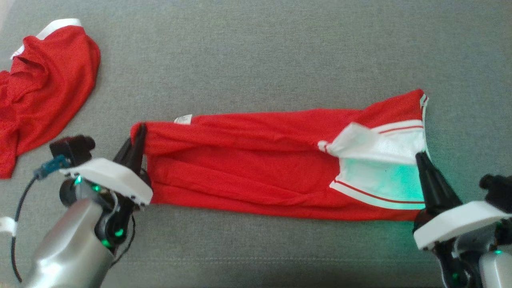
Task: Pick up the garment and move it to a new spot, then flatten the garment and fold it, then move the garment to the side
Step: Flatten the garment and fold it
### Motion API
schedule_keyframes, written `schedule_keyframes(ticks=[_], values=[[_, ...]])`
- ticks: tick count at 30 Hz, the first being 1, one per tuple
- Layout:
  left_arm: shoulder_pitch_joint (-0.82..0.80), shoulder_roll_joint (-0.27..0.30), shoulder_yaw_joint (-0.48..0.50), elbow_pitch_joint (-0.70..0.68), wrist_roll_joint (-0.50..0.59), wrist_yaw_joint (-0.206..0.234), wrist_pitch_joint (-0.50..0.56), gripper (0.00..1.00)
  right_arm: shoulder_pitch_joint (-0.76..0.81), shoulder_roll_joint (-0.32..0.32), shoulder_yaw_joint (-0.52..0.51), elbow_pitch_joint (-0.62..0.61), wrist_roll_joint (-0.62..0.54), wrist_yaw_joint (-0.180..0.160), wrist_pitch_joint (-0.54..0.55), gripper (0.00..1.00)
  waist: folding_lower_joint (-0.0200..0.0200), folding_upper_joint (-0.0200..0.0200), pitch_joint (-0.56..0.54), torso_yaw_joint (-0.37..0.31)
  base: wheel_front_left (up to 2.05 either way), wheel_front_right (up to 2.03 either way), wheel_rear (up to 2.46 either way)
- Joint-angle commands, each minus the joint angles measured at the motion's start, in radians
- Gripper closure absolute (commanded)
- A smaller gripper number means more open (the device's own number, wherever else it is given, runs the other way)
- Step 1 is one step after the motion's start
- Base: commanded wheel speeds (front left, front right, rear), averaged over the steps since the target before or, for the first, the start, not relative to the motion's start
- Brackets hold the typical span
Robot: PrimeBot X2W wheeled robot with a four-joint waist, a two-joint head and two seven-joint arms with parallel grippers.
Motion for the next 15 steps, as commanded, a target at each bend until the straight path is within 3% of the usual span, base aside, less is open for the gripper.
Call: schedule_keyframes(ticks=[1,2,3,4,10,15], values=[[-0.015,0.044,0.041,-0.028,-0.006,0.006,0.001,0.96,0.002,-0.002,0.019,-0.037,-0.011,-0.001,0.008,1.0,0.0,-0.0001,-0.002,-0.001,0.0,0.0,0.0],[-0.003,0.044,0.039,-0.033,-0.009,0.011,0.007,0.7,0.011,0.001,0.017,-0.033,-0.018,-0.001,0.015,0.97,0.0,-0.0001,-0.003,-0.001,0.0,0.0,0.0],[0.006,0.045,0.035,-0.036,-0.01,0.017,0.013,0.3,0.02,0.005,0.013,-0.029,-0.023,-0.001,0.022,0.64,0.0,-0.0001,-0.004,0.0,0.0,0.0,0.0],[0.015,0.044,0.032,-0.039,-0.011,0.022,0.016,0.0,0.028,0.007,0.012,-0.024,-0.032,-0.001,0.03,0.0,0.0,-0.0001,-0.006,-0.001,0.0,0.0,0.0],[0.063,0.053,0.029,-0.068,0.023,0.066,-0.002,0.0,0.054,0.016,0.012,-0.044,-0.099,-0.001,0.014,0.0,0.0,-0.0001,-0.02,-0.007,0.0,0.0,0.0],[0.109,0.066,0.07,-0.156,0.12,0.15,-0.023,0.0,0.042,0.025,-0.012,-0.103,-0.163,-0.001,-0.059,0.0,0.0,-0.0001,-0.04,-0.013,0.0,0.0,0.0]])
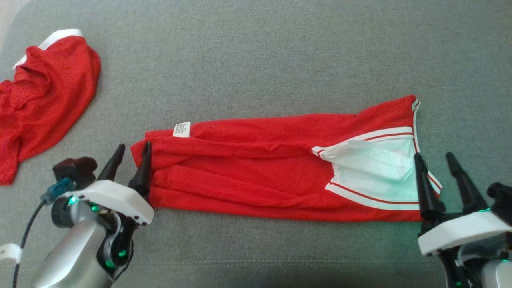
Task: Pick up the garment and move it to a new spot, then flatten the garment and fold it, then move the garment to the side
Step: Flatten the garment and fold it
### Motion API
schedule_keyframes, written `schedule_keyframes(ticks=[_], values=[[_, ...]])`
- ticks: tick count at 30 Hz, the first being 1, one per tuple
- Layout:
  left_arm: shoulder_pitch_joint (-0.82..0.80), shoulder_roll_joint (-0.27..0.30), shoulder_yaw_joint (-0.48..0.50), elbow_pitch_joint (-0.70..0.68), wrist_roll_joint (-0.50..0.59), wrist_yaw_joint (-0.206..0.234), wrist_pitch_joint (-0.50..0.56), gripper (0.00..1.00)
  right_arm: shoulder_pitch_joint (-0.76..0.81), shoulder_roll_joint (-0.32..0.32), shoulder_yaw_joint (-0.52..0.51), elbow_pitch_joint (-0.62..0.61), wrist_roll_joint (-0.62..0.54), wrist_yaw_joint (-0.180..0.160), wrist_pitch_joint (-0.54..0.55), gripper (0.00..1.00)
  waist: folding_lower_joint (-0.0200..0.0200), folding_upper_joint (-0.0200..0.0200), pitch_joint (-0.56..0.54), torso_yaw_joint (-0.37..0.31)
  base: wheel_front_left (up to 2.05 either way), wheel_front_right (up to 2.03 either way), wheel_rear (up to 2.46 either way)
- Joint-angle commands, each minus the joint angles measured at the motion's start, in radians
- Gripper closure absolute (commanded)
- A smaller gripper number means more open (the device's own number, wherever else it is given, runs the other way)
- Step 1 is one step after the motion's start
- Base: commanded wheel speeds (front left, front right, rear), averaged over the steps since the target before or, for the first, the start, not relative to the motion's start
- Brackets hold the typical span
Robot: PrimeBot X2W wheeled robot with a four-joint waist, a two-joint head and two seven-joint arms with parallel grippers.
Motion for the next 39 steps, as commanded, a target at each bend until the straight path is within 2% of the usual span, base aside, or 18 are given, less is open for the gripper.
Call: schedule_keyframes(ticks=[1,7,14,25,39], values=[[-0.016,0.041,0.06,-0.051,0.026,0.015,-0.012,0.0,-0.02,-0.003,0.013,-0.047,-0.013,-0.001,-0.018,0.0,0.0,-0.0001,-0.007,-0.001,0.0,0.0,0.0],[0.08,0.021,0.184,-0.253,0.185,0.079,-0.013,0.0,-0.062,0.002,0.027,-0.089,-0.08,-0.001,-0.048,0.0,0.0,-0.0001,-0.042,0.0,0.0,0.0,0.0],[0.193,0.018,0.217,-0.377,0.286,0.106,-0.013,0.0,-0.074,-0.004,0.059,-0.086,-0.111,-0.001,-0.051,0.0,0.0,-0.0001,-0.086,0.003,0.0,0.0,0.0],[0.243,0.032,0.204,-0.422,0.31,0.133,-0.006,0.0,-0.063,0.0,0.07,-0.062,-0.111,-0.001,-0.054,0.0,0.0,-0.0001,-0.107,0.008,0.0,0.0,0.0],[0.236,0.034,0.196,-0.436,0.308,0.141,0.003,0.0,-0.071,0.0,0.061,-0.038,-0.101,-0.001,-0.053,0.0,0.0,-0.0001,-0.104,0.015,0.0,0.0,0.0]])
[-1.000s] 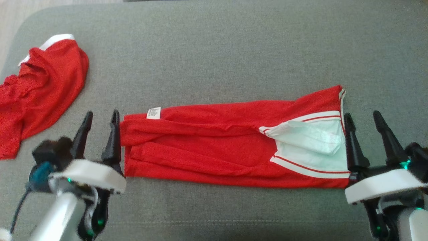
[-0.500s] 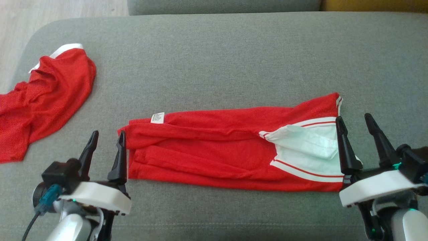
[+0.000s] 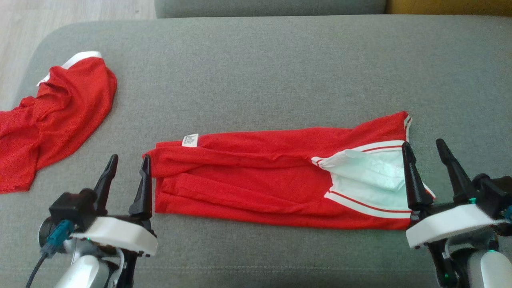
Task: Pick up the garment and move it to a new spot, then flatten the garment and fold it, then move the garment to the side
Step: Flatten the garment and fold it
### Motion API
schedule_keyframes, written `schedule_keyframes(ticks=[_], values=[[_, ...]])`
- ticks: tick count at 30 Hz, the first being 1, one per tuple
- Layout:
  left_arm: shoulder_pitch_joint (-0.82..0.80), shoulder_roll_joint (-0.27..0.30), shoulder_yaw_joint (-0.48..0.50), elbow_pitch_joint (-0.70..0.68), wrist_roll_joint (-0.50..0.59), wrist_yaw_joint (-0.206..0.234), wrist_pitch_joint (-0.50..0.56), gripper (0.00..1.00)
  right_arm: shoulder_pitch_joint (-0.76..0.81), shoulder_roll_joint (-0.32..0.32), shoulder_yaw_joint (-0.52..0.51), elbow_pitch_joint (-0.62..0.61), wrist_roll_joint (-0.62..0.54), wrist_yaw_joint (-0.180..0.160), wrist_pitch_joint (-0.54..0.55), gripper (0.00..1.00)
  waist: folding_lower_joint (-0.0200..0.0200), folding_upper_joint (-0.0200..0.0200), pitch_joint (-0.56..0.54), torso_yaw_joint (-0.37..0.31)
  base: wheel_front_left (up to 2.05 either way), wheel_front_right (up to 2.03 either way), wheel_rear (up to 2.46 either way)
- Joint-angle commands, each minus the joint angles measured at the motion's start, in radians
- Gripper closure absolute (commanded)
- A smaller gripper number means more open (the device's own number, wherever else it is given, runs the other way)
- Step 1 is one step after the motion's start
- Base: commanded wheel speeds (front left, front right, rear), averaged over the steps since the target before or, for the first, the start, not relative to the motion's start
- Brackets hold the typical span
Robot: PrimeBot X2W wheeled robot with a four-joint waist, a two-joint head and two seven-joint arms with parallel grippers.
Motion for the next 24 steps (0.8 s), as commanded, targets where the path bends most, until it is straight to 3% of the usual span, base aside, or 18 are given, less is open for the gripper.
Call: schedule_keyframes(ticks=[1,6,15,24], values=[[-0.04,0.028,0.038,-0.033,0.006,0.005,0.001,0.0,-0.033,-0.01,0.02,-0.027,0.006,-0.001,-0.007,0.0,0.0001,-0.0001,0.004,0.002,0.0,0.0,0.0],[-0.067,0.024,0.037,-0.032,0.008,-0.001,-0.001,0.0,-0.107,-0.037,0.019,0.034,0.018,-0.001,-0.002,0.0,0.0001,-0.0001,0.031,0.009,0.0,0.0,0.0],[-0.143,-0.006,0.012,-0.008,0.02,-0.037,-0.006,0.0,-0.252,-0.123,-0.008,0.293,0.016,-0.001,0.073,0.0,0.0001,-0.0001,0.1,0.034,0.0,0.0,0.0],[-0.182,-0.04,0.013,0.027,0.029,-0.069,-0.013,0.0,-0.242,-0.107,-0.036,0.382,0.013,-0.001,0.231,0.0,0.0001,-0.0001,0.152,0.039,0.0,0.0,0.0]])
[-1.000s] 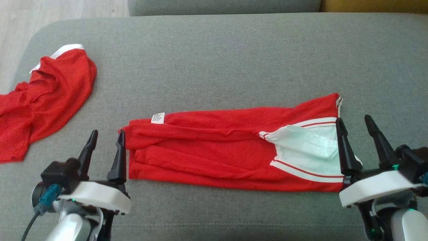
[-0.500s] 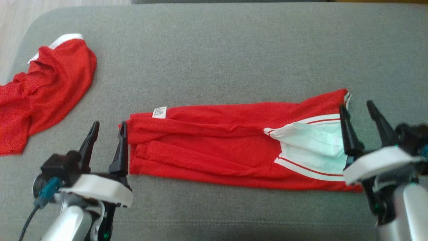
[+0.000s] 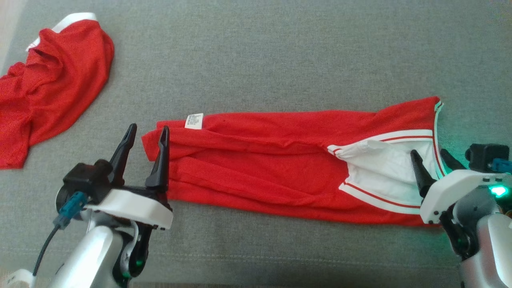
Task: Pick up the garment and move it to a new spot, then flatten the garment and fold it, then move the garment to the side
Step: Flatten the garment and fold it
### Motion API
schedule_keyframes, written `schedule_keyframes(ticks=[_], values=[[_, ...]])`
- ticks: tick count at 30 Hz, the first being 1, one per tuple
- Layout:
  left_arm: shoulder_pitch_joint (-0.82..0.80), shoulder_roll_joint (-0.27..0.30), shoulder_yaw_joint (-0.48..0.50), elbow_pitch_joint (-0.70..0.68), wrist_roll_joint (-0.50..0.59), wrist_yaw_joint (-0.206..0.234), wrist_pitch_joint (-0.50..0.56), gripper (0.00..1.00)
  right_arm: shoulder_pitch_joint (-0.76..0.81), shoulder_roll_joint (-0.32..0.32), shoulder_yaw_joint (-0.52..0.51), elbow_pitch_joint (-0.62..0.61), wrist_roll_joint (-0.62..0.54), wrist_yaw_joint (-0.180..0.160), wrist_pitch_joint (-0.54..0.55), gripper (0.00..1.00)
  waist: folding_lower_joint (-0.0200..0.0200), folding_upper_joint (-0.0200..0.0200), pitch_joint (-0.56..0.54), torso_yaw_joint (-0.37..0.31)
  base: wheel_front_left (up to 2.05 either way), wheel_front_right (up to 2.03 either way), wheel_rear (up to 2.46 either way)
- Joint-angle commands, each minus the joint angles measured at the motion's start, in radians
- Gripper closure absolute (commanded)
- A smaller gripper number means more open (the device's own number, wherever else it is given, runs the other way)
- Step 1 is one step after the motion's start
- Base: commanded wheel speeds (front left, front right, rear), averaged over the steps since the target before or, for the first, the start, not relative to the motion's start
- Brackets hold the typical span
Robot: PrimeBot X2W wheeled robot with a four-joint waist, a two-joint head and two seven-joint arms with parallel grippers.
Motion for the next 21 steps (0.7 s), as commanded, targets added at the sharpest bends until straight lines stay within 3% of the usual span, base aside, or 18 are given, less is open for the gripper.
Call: schedule_keyframes(ticks=[1,7,8,9,21], values=[[-0.049,0.016,0.044,-0.023,0.014,-0.009,-0.011,0.0,-0.012,0.002,0.016,-0.034,-0.005,-0.001,0.014,0.0,0.0,0.0,0.008,0.0,0.0,0.0,0.0],[-0.062,0.007,0.053,-0.003,0.024,-0.028,-0.013,0.0,0.022,0.03,0.001,-0.039,0.01,-0.001,0.122,0.0,0.0,0.0,0.015,-0.001,0.0,0.0,0.0],[-0.063,0.005,0.055,-0.001,0.026,-0.03,-0.013,0.0,0.028,0.034,-0.003,-0.043,0.013,-0.001,0.134,0.55,0.0,0.0,0.014,-0.002,0.0,0.0,0.0],[-0.063,0.004,0.057,0.0,0.027,-0.031,-0.013,0.0,0.034,0.037,-0.007,-0.048,0.018,-0.001,0.144,1.0,0.0,0.0,0.013,-0.003,0.0,0.0,0.0],[-0.043,-0.008,0.083,0.001,0.045,-0.042,-0.013,0.0,0.057,0.03,-0.073,-0.137,0.05,-0.001,0.122,1.0,0.0,0.0,-0.008,-0.018,0.0,0.0,0.0]])
